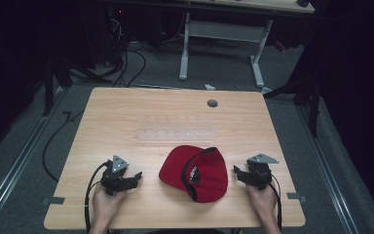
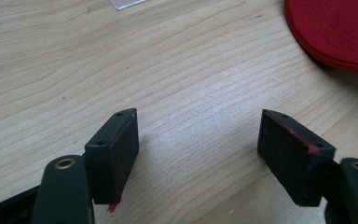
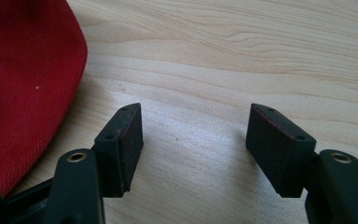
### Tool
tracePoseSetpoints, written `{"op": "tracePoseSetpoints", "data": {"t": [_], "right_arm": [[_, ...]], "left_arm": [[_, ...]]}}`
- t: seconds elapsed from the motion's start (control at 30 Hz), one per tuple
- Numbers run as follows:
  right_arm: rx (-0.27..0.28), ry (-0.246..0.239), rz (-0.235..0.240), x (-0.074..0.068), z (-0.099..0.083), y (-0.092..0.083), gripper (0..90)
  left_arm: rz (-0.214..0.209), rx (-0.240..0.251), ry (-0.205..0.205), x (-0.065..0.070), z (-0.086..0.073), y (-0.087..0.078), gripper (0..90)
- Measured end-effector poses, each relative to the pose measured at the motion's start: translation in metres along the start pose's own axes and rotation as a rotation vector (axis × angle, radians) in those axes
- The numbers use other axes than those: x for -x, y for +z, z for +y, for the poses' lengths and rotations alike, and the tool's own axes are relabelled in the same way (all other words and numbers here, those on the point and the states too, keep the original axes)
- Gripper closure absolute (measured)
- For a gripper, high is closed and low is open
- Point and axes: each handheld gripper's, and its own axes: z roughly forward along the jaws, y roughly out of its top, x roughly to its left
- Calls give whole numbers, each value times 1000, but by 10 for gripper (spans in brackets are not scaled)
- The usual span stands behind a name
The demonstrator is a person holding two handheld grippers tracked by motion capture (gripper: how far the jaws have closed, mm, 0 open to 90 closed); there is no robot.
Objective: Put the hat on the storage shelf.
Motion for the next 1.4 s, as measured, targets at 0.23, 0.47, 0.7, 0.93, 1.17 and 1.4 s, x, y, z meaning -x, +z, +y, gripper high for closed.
{"op": "tracePoseSetpoints", "data": {"t": [0.23,0.47,0.7,0.93,1.17,1.4], "right_arm": [[0,0,2,0,0,0,356],[-1,2,1,0,0,0,351],[-1,-2,4,0,0,0,344],[-7,-1,5,-1,1,1,304],[-19,66,78,3,6,-1,365],[49,39,125,-6,8,-12,356]], "left_arm": [[0,1,-2,0,0,0,294],[0,-2,-2,0,0,0,290],[0,-3,-1,0,0,0,284],[1,-5,1,0,0,0,278],[1,-5,1,1,0,0,275],[3,-3,0,1,0,0,272]]}}
